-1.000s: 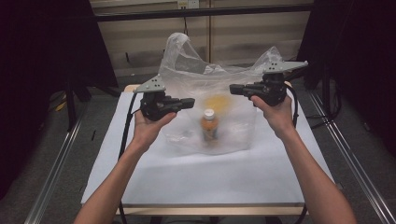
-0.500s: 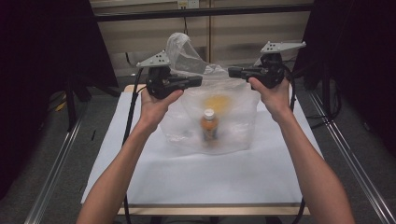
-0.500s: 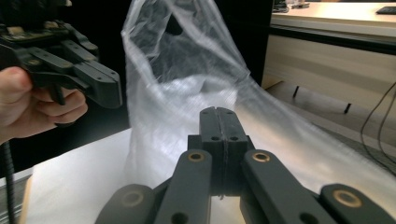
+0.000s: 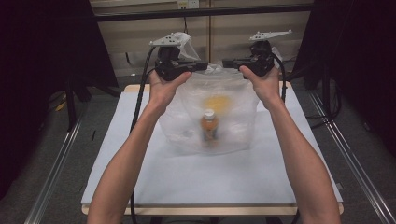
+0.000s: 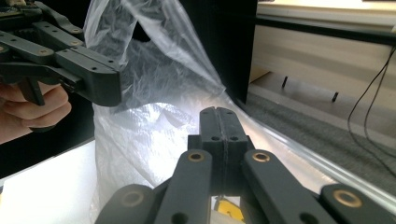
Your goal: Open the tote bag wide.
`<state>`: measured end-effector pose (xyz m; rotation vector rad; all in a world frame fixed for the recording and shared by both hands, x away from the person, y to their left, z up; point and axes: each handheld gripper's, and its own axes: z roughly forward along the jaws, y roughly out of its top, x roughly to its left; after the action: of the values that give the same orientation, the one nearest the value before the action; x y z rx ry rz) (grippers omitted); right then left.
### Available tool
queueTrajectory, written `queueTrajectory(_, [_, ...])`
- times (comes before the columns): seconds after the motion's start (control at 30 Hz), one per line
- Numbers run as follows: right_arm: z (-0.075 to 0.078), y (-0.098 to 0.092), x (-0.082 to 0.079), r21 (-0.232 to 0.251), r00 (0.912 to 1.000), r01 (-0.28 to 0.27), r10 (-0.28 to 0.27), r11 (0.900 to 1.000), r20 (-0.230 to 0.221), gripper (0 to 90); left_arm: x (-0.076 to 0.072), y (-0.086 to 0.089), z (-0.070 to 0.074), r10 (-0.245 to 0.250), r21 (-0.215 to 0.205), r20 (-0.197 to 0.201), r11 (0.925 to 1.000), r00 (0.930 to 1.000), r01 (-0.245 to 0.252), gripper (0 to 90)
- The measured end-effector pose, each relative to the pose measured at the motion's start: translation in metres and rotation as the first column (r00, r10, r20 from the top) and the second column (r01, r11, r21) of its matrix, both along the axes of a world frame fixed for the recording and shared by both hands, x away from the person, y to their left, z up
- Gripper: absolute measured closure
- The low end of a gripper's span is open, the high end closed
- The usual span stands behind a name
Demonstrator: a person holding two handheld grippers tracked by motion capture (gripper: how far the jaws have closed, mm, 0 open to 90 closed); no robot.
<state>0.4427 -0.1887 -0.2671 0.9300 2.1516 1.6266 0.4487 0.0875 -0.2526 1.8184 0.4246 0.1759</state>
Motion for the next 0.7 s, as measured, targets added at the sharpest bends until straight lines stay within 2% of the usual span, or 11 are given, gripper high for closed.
queueTrajectory(0.07, [-0.007, 0.004, 0.001, -0.017, 1.0000, 0.003, -0.003, 1.000, -0.009, 90.0, 0.002, 0.000, -0.005, 0.000, -0.004, -0.010, 1.0000, 0.9999, 0.000, 90.0])
queueTrajectory(0.17, [-0.017, 0.008, 0.002, -0.020, 0.9996, -0.013, 0.013, 1.000, -0.026, 90.0, 0.004, 0.003, -0.012, 0.010, 0.013, -0.023, 0.9999, 0.9997, -0.009, 90.0])
queueTrajectory(0.37, [-0.033, 0.021, -0.006, -0.035, 0.9967, -0.069, 0.068, 0.997, -0.044, 90.0, 0.005, 0.014, -0.026, 0.029, 0.015, -0.045, 0.9995, 0.9986, -0.029, 90.0])
queueTrajectory(0.53, [-0.053, 0.033, -0.013, -0.041, 0.9911, -0.112, 0.109, 0.993, -0.077, 90.0, 0.003, 0.018, -0.040, 0.026, 0.013, -0.064, 0.9996, 0.9976, -0.025, 90.0])
queueTrajectory(0.57, [-0.061, 0.038, -0.015, -0.040, 0.9875, -0.135, 0.131, 0.990, -0.087, 90.0, 0.001, 0.018, -0.046, 0.026, 0.031, -0.069, 0.9992, 0.9973, -0.024, 90.0])
queueTrajectory(0.7, [-0.071, 0.044, -0.020, -0.026, 0.9826, -0.164, 0.161, 0.986, -0.091, 90.0, -0.002, 0.018, -0.054, 0.019, 0.044, -0.074, 0.9989, 0.9971, -0.015, 90.0])
